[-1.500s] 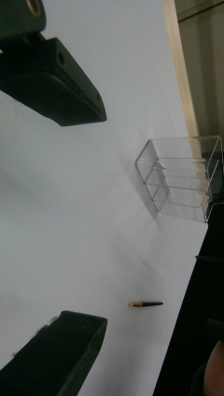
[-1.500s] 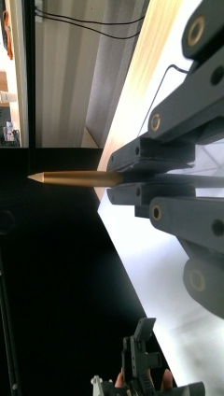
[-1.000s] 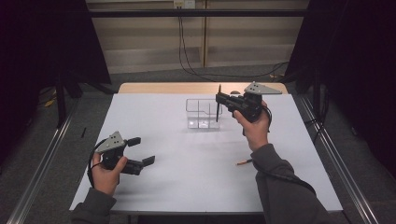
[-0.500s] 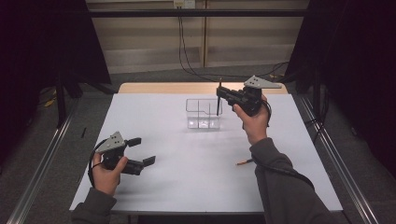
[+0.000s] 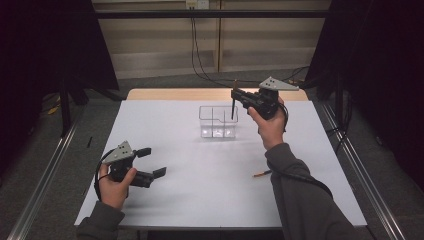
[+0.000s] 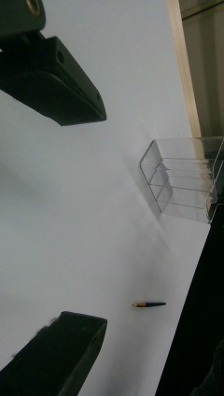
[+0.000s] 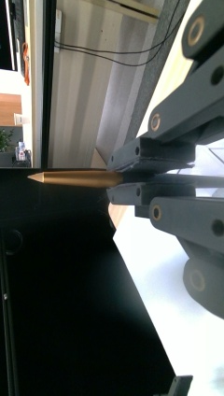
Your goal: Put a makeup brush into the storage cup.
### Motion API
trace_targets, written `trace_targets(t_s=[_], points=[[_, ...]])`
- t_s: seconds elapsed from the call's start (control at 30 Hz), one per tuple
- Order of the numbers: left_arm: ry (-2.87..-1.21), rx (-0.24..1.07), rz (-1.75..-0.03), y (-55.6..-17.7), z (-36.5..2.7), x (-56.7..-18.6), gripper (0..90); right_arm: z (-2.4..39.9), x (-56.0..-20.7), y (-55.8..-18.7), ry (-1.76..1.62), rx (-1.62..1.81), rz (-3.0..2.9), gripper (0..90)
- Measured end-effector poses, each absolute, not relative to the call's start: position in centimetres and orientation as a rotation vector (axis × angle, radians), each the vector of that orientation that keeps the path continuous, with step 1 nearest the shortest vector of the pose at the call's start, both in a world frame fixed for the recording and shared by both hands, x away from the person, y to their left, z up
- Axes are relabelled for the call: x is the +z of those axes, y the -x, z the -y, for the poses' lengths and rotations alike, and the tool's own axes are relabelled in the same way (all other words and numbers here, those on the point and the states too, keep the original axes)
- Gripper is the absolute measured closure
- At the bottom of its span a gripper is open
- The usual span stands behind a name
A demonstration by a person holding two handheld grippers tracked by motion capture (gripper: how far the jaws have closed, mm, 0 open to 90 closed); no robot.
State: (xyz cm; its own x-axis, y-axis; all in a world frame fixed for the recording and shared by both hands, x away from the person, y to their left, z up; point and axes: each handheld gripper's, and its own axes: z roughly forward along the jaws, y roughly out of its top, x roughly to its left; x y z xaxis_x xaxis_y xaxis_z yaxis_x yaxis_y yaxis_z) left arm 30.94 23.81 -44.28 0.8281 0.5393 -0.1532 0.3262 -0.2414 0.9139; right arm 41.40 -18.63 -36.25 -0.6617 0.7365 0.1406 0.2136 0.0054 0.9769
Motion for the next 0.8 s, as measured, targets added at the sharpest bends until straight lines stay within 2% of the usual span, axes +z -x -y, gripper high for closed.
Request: trace_targets(t_s=[0.8], points=[[-1.848,0.222,-0.652,-31.0,-23.8,-44.2,2.7,18.6,-36.3,-43.2,-0.972,1.678,-1.828,83.1]])
